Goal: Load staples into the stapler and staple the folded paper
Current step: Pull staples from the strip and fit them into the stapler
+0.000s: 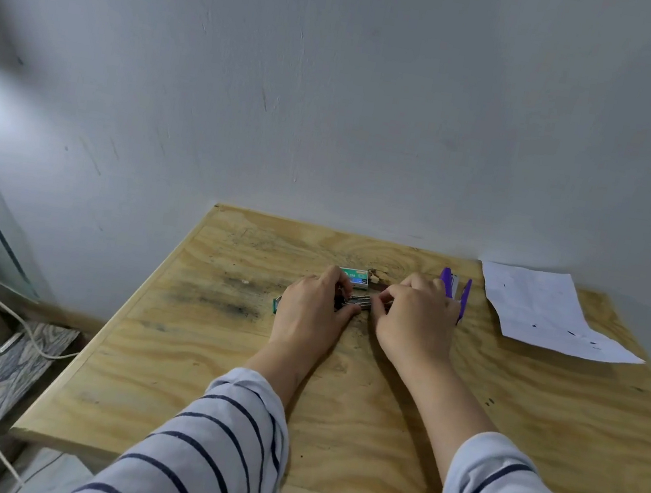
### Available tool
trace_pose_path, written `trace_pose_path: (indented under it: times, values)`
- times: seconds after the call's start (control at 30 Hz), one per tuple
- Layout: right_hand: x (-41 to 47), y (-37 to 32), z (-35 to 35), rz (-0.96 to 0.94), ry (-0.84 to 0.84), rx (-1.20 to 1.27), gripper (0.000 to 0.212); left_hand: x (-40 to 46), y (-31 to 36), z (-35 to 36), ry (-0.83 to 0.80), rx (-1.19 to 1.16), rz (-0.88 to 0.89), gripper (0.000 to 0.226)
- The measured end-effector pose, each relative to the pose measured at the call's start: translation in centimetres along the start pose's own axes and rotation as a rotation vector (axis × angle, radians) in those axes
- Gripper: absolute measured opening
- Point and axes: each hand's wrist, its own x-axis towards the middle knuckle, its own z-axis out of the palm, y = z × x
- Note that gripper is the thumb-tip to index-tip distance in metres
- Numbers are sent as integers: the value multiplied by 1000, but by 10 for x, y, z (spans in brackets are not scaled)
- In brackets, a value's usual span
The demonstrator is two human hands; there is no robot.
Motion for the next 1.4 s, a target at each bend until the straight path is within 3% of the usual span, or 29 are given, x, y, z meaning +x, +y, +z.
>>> trace_pose_path:
  times: [0.13,0.3,0.53,0.73,0.93,1.17,1.4]
  values:
    - [7,-10,-6,22,-69,-125,26,0,1,-1,-5,-12,2,25]
    - [25,-23,-22,173,-298,-149,15,-1,1,-2,3,-38,11,26]
    - [45,-28,-30,328,-491,-44,8,-3,0,-2,4,-49,14,27]
    - [40,-33,-28,242,-487,-25,10,-3,1,-1,1,-40,22,26]
    - [35,-30,-21,174,-507,-29,29,-2,1,-1,8,-25,23,29]
    - [46,-9,-4,282,-452,316,30,-2,1,-1,6,-28,28,28]
    - [38,-19,-20,166,-473,104,25,-3,1,-1,19,-25,21,28]
